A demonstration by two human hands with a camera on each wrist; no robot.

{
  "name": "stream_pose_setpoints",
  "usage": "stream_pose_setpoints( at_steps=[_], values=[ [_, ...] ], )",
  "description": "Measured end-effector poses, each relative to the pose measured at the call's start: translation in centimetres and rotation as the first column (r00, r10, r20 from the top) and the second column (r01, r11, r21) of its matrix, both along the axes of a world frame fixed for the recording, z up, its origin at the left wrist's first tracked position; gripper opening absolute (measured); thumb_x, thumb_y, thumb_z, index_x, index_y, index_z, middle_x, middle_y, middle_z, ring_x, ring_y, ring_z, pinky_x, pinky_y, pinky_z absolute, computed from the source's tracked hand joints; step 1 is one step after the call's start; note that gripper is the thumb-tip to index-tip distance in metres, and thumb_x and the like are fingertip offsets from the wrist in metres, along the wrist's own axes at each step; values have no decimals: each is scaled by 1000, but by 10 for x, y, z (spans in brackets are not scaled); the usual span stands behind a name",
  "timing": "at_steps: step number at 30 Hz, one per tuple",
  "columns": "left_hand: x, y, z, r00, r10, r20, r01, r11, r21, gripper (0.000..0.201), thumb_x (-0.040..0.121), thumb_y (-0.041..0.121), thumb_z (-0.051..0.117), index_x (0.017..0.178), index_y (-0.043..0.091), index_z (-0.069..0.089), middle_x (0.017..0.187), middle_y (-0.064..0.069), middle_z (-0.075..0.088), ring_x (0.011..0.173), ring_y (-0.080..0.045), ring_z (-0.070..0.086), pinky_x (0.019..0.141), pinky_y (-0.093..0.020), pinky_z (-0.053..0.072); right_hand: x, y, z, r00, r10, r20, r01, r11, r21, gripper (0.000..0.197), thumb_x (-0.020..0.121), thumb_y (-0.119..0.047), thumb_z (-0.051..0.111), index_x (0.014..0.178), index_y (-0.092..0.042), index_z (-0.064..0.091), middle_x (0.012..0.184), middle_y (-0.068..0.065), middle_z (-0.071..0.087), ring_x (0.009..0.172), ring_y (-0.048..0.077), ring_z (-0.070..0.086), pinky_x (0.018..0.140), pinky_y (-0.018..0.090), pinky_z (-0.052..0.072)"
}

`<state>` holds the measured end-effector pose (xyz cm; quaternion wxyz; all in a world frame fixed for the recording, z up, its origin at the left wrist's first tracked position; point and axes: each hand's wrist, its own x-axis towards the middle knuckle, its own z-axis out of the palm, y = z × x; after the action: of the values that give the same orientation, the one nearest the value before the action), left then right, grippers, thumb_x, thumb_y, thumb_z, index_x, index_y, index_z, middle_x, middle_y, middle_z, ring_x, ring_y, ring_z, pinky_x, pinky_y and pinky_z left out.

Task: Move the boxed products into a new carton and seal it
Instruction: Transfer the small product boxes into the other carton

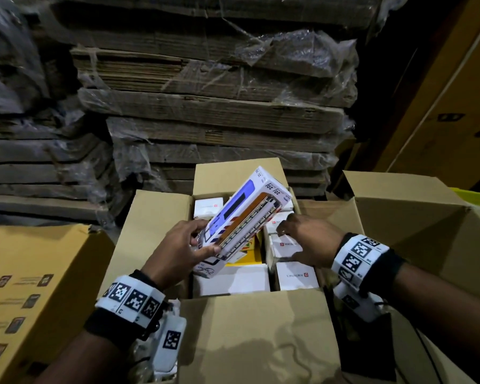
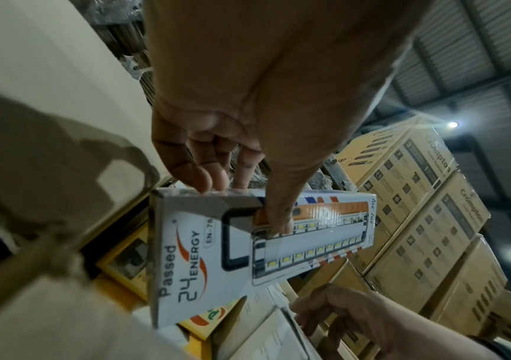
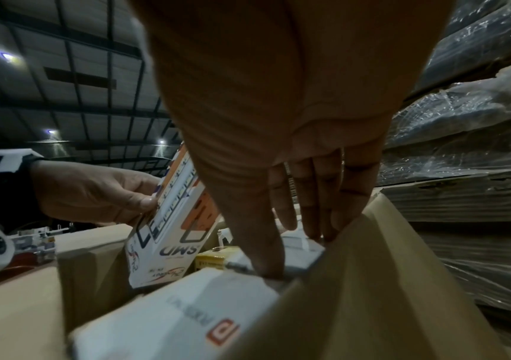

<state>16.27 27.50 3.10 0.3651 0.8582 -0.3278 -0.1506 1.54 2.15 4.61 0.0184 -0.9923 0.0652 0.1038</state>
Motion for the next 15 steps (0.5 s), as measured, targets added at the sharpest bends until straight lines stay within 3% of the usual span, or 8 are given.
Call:
stream_pose_setpoints(
  at_steps=[4,6,8,12,15],
  values=[
    [0,0,1,1000,-9,7,9,1000,18,60,81,35,78,135,23,54,105,11,50,90,-6,54,68,-20,46,4,-2,3,997,67,-24,-67,998,-19,51,78,-45,72,122,-26,55,120,-2,57,104,18,56,85,33,52],
    [-1,-1,2,1000,-18,23,18,999,28,59,80,34,79,133,23,55,108,7,51,90,-5,54,67,-18,45,6,0,5,994,108,-29,-108,994,-15,53,80,-54,67,122,-24,56,120,-2,56,103,19,57,84,33,52],
    [-2,-3,2,997,-34,67,32,999,36,59,78,35,82,130,22,58,108,6,53,88,-2,53,67,-12,42,6,-1,4,989,141,-34,-142,990,-13,56,82,-59,62,125,-23,54,123,0,56,105,20,57,84,34,53],
    [-1,-7,1,991,-59,116,53,997,55,63,74,34,85,129,16,60,106,5,51,83,5,48,66,-1,37,4,-4,-1,986,169,-15,-169,986,17,64,82,-49,66,136,-22,47,134,1,54,116,21,56,91,35,52],
    [0,-8,1,990,-54,131,45,997,70,63,76,36,83,131,17,58,107,6,51,82,7,47,64,-1,37,9,-8,-3,987,161,-15,-161,987,7,69,79,-60,62,134,-21,48,132,2,55,114,20,56,92,35,52]
  ],
)
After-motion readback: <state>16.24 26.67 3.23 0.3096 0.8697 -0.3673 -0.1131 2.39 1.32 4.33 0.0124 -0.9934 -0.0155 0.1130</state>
